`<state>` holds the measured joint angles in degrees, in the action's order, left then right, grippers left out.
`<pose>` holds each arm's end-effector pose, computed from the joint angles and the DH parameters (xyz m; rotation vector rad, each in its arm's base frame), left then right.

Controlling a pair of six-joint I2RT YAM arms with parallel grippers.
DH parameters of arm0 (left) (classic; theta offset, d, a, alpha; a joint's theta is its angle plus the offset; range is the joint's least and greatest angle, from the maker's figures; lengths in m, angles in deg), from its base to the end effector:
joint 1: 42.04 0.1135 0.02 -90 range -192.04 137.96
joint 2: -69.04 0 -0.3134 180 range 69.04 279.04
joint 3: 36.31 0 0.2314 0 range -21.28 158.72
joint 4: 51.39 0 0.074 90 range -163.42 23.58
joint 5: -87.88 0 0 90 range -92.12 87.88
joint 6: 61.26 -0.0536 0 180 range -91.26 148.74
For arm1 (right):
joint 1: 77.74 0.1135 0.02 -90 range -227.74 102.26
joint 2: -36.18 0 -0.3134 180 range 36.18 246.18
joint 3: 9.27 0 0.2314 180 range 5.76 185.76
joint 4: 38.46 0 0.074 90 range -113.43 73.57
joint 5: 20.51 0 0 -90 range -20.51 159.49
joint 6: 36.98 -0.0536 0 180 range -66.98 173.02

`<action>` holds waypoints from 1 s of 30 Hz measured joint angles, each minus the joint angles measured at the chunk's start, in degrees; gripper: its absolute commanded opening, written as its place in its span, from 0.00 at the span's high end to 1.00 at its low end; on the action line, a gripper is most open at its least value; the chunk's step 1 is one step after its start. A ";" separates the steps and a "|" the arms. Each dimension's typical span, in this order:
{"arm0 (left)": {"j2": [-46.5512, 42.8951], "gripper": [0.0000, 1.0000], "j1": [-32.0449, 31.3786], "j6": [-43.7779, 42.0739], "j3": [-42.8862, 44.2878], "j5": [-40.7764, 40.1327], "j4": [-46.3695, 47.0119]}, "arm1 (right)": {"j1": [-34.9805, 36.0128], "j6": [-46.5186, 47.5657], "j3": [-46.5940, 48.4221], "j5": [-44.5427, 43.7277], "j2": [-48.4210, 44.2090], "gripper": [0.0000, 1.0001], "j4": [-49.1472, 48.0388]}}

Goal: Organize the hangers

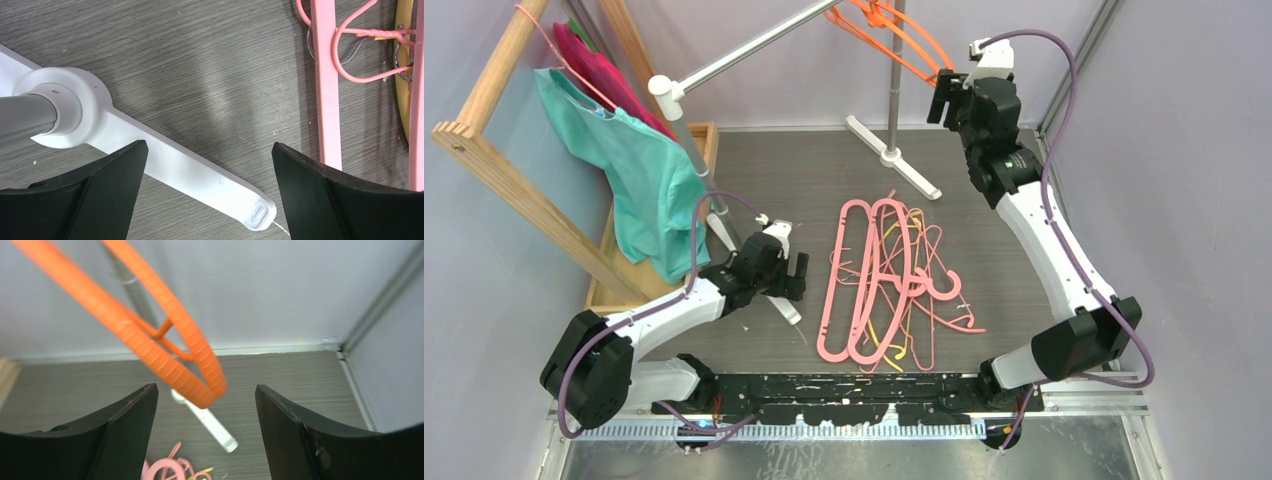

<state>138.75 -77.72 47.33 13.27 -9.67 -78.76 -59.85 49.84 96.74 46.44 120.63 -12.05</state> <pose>0.1783 -0.1194 0.2341 0.2968 2.3916 -0.2858 0.3184 0.0807 0.5000 0.0936 1.6463 -0.0527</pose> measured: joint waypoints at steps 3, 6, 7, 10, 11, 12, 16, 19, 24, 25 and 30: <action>0.02 0.02 0.00 0.00 0.00 0.00 0.00 | 0.00 -0.31 -1.07 8.92 -3.28 0.24 2.25; 0.37 0.02 0.00 -0.04 0.00 0.02 0.07 | 0.00 -0.50 -1.38 18.45 -6.43 0.24 4.15; 0.68 0.02 0.00 -0.09 0.00 0.04 0.07 | 0.00 -0.55 -1.60 21.77 -7.58 0.24 4.39; 1.70 0.02 0.00 -0.15 0.00 0.04 0.07 | 0.02 -1.14 -2.67 30.40 -10.71 0.24 4.57; 2.05 0.02 0.00 -0.17 0.00 0.04 0.07 | 0.02 -1.33 -3.10 33.42 -11.74 0.24 4.68; 2.38 0.02 0.00 -0.20 0.00 0.04 0.07 | 0.04 -1.57 -3.39 36.20 -12.55 0.23 4.74; 2.73 0.01 0.00 -0.37 0.04 0.04 0.07 | 1.29 -1.92 -3.67 43.56 -14.32 0.24 5.97; 2.82 0.01 0.00 -0.44 0.07 0.04 0.07 | 5.01 -1.95 -5.57 43.56 -15.10 0.27 6.91; 4.61 0.01 0.00 -1.07 1.42 0.04 0.04 | 17.70 -3.28 -17.55 35.58 -15.80 0.32 7.23; 4.70 0.01 0.00 -1.22 1.51 0.07 0.02 | 20.33 -4.33 -21.20 33.55 -15.63 0.33 7.15; 4.83 0.01 0.00 -1.31 1.68 0.11 -0.15 | 27.30 -12.39 -38.62 26.10 -14.64 0.35 10.01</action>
<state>143.58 -77.72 46.02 14.95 -9.56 -78.91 -32.55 37.45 58.12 72.54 105.98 -2.04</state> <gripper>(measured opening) 0.991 0.655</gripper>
